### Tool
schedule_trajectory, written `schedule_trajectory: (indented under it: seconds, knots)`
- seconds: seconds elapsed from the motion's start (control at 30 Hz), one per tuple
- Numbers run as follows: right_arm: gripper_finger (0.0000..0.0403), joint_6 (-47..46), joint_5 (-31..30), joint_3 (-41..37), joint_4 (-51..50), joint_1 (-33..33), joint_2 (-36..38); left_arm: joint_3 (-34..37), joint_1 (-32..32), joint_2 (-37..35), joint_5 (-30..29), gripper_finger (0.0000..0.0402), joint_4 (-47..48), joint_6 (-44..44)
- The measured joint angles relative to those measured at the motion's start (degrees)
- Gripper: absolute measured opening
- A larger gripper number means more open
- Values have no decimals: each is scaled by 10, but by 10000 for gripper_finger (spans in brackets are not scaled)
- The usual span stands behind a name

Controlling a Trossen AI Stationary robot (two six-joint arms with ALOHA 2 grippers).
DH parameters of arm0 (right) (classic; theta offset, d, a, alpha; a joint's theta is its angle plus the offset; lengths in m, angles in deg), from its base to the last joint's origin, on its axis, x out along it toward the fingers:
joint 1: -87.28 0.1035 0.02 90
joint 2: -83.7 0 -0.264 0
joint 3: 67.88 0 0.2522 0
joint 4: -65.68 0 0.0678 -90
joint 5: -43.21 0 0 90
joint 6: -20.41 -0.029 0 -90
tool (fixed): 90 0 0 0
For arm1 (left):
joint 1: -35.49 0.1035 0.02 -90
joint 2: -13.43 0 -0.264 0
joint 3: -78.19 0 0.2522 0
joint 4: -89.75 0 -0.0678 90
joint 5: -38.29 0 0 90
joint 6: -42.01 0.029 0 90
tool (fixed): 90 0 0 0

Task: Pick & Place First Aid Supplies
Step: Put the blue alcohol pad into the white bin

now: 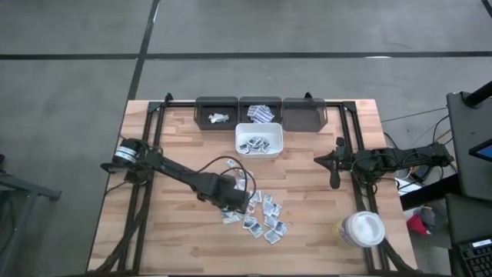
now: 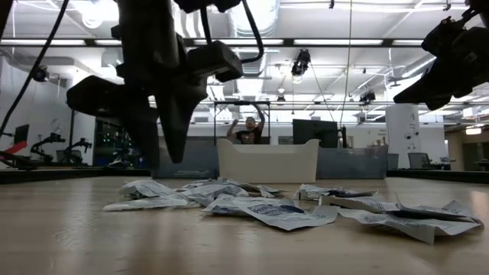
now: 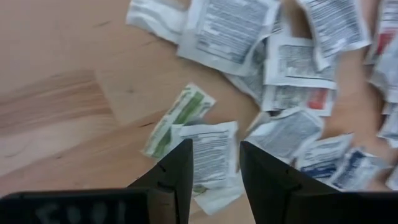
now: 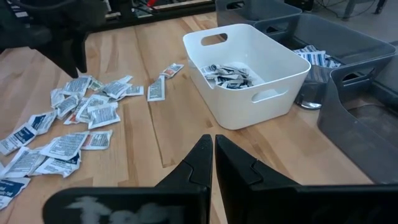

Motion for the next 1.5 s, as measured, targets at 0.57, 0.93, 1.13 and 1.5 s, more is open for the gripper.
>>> schedule_trajectory:
  seconds: [0.57, 0.93, 1.13, 1.5]
  knots:
    - [18, 0, 0, 0, 0, 0, 0, 34, 0, 0, 24, 124, -18, -6]
    - [18, 0, 0, 0, 0, 0, 0, 34, 0, 0, 25, 123, -24, 3]
    - [18, 0, 0, 0, 0, 0, 0, 34, 0, 0, 25, 122, -38, 3]
    - [18, 0, 0, 0, 0, 0, 0, 34, 0, 20, 33, 122, -46, 4]
